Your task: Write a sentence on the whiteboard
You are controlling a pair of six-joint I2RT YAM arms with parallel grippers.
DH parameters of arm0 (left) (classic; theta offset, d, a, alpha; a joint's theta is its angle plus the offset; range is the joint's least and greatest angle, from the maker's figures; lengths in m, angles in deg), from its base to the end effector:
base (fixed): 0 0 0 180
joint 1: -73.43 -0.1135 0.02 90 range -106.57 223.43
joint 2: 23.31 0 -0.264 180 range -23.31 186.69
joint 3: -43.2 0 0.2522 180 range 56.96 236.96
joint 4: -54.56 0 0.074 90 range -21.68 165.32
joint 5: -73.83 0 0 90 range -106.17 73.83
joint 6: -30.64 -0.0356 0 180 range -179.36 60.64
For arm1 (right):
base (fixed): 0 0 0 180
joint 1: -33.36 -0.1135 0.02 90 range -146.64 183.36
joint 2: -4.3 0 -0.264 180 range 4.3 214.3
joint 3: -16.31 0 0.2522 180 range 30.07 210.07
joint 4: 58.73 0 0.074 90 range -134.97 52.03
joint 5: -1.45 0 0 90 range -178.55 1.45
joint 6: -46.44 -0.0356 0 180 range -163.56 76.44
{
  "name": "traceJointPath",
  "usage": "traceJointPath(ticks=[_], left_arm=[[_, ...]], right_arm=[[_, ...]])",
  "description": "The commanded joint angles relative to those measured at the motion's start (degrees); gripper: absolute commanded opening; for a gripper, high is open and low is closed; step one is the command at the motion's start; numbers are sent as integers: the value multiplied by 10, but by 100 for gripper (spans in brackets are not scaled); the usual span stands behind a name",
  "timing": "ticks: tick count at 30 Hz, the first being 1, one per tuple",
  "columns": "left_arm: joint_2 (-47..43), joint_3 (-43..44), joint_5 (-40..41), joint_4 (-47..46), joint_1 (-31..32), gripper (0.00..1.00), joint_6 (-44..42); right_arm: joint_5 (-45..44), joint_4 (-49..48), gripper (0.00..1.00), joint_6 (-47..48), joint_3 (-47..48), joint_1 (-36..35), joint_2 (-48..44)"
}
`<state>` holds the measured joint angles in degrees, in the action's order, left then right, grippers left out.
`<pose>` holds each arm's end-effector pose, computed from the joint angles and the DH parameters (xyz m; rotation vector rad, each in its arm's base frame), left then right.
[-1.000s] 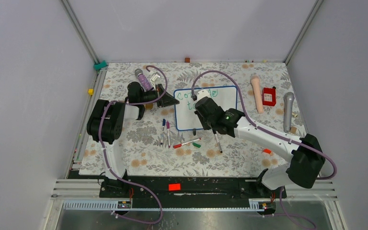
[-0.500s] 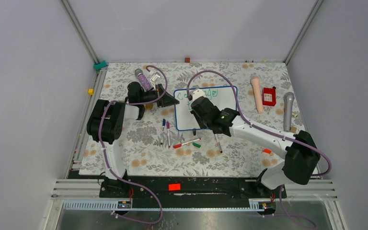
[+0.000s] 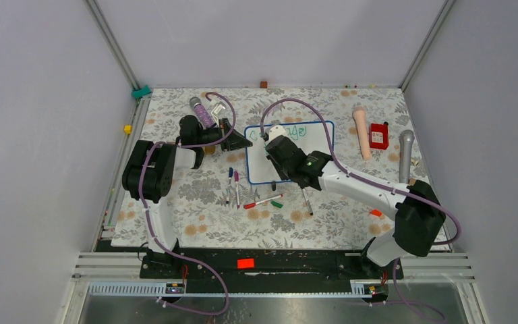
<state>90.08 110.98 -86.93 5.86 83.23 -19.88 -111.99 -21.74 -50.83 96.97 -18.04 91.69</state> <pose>0.3755 -0.0990 0.1802 0.6733 1.6654 -1.5603 0.2204 0.2534 0.2740 -0.6602 2.1598 0.0642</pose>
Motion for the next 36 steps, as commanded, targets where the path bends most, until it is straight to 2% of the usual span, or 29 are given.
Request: traceJointPath(ticks=[1, 11, 23, 36], left_arm=[[-4, 17, -35, -14, 2, 0, -17], [-4, 18, -35, -11, 2, 0, -17], [-6, 20, -36, -6, 2, 0, -18], [-7, 21, -37, -6, 2, 0, -18]], right_arm=[[-32, -17, 0, 4, 27, -6, 10], [-52, -16, 0, 3, 38, -6, 35], [-1, 1, 0, 9, 46, -6, 48], [-22, 37, 0, 1, 40, -6, 46]])
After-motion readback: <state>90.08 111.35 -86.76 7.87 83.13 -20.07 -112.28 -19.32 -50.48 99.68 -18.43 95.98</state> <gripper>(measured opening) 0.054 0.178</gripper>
